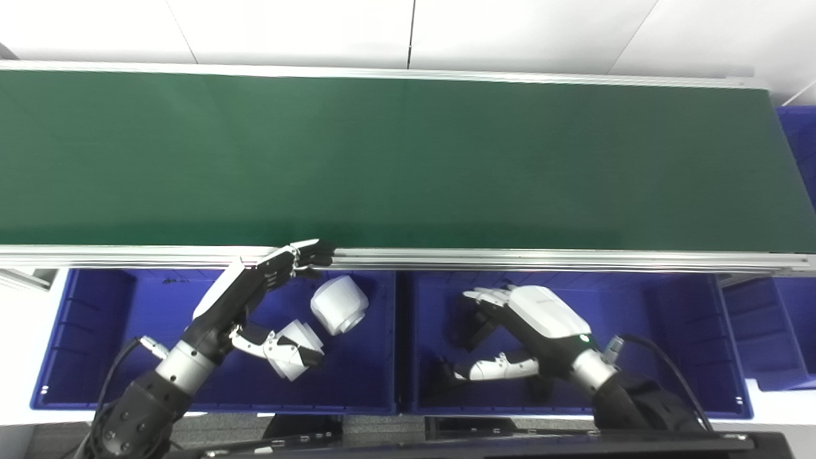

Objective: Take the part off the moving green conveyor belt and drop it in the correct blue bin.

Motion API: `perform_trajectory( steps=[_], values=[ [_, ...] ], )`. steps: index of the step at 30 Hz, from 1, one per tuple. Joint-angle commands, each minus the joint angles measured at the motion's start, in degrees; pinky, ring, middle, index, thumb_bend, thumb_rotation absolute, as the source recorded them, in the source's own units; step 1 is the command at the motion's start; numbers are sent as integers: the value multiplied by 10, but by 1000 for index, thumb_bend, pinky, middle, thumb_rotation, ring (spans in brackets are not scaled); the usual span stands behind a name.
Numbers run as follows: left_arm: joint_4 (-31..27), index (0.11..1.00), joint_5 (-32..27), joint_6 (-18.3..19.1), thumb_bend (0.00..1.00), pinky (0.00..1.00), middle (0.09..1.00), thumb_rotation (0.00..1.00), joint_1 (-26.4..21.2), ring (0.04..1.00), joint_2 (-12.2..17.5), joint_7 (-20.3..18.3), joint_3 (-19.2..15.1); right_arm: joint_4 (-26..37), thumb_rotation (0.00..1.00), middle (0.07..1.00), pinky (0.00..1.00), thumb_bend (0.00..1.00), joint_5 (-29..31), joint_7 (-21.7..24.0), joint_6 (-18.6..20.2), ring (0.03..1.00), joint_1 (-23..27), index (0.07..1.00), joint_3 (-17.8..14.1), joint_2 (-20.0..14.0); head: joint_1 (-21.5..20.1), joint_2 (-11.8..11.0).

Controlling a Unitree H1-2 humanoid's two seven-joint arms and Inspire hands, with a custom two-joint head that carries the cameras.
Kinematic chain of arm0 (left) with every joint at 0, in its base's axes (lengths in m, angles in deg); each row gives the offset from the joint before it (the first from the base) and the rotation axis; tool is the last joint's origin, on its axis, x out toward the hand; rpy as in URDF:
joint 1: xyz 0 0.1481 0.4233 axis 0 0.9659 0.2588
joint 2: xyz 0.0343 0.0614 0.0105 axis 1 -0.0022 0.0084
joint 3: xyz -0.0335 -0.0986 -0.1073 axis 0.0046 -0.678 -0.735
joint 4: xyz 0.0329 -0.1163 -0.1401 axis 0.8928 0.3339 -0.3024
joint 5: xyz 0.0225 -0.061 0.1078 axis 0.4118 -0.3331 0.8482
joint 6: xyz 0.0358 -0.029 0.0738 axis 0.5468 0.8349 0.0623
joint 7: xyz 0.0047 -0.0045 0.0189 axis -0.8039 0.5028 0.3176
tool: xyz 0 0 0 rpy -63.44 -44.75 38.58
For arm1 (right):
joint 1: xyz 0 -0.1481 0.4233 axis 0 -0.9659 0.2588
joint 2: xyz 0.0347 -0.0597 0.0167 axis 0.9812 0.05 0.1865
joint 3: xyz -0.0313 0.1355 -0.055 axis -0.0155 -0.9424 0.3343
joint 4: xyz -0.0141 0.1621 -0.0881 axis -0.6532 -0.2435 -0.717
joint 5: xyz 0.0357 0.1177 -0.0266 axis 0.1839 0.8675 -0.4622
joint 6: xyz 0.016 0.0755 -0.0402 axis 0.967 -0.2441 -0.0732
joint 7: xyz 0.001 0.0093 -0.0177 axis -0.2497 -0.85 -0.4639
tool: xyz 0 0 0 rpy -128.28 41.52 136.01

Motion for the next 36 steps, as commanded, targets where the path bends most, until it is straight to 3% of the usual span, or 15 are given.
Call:
perform_trajectory(
  steps=[1,6,12,19,28,36],
  values=[
    [-5,816,6,-27,878,786,848,277,8,834,-4,8,3,-11,717,876,848,786,71,-53,-78,857,-16,876,-9,9,5,-5],
    [17,822,23,-41,889,847,857,304,14,863,-9,13,6,-53,674,880,730,802,189,-100,-167,831,-42,901,-9,43,17,-28],
    [33,824,31,-49,872,829,855,280,12,855,-12,20,11,-96,643,905,723,788,210,-154,-236,830,-49,950,3,84,13,-43],
    [40,810,34,-50,881,791,836,257,15,830,-18,39,23,-122,658,916,692,794,218,-242,-242,799,-48,987,43,75,23,-52],
    [40,818,41,-50,866,805,843,258,17,835,-17,56,37,-149,598,938,745,794,241,-283,-242,829,-40,1000,55,67,47,-59],
    [45,825,46,-50,867,838,856,232,18,857,-21,76,53,-168,626,943,776,810,246,-324,-242,848,-30,1000,72,51,91,-76]
  ],
)
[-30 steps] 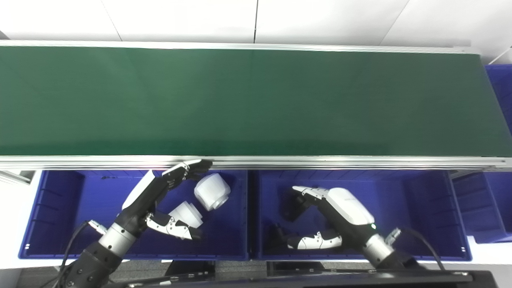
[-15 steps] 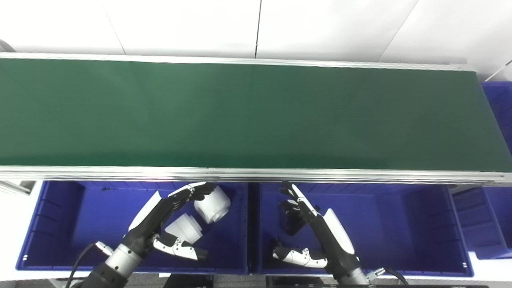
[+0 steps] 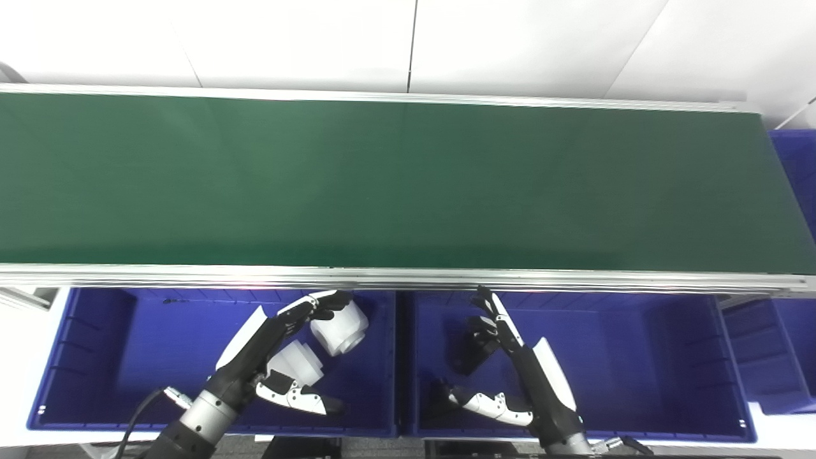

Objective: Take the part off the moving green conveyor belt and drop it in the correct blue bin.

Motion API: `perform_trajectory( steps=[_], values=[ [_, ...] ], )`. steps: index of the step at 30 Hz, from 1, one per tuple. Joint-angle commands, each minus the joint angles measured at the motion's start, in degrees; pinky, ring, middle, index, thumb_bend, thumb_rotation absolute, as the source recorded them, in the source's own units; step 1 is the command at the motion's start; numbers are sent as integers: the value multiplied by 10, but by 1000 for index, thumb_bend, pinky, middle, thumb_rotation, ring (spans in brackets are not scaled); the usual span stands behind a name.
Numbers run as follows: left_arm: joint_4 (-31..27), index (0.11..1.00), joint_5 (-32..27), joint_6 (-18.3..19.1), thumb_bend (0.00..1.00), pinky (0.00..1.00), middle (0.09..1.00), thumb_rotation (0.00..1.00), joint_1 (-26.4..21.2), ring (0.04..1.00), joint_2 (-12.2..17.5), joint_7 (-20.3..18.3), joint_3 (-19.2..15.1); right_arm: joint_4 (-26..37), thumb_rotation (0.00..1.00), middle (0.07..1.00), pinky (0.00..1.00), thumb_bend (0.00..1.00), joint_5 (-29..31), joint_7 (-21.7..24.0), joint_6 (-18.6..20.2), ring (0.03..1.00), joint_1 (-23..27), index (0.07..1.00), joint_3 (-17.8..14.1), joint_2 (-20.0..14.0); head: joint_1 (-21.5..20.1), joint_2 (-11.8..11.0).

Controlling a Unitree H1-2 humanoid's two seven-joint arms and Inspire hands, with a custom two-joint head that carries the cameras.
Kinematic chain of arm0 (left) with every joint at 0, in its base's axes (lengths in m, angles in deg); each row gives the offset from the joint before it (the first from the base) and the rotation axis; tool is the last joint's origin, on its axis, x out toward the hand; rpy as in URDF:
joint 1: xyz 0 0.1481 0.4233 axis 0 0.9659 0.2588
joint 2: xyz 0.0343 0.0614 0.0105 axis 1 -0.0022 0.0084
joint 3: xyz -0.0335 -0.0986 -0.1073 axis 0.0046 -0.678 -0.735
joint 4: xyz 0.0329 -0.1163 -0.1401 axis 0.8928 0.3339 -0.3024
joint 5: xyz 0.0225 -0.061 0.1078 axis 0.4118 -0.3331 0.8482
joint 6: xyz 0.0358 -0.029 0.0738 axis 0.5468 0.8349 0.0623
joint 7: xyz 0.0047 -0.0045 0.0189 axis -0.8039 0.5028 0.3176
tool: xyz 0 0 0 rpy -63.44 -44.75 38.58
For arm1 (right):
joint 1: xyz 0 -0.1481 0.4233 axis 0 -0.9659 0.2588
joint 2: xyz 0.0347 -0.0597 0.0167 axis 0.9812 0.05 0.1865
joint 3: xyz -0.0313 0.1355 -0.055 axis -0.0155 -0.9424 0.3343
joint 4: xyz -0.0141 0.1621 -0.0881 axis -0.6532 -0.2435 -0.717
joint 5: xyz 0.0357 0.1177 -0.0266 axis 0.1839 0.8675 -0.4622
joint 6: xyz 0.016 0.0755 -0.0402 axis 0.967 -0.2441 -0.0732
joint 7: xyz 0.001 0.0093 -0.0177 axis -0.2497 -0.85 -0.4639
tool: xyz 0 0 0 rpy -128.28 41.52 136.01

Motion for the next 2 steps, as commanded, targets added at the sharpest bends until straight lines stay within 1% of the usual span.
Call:
perform_trajectory(
  steps=[1,2],
  values=[
    [-7,826,-4,-23,868,843,857,232,5,860,-2,11,1,5,625,943,779,810,5,-19,-32,849,0,1000,2,-7,8,2],
    [-7,834,-6,-23,871,823,860,229,6,846,-3,12,1,5,661,941,781,824,6,-21,-32,848,0,1000,2,-8,8,2]
  ],
)
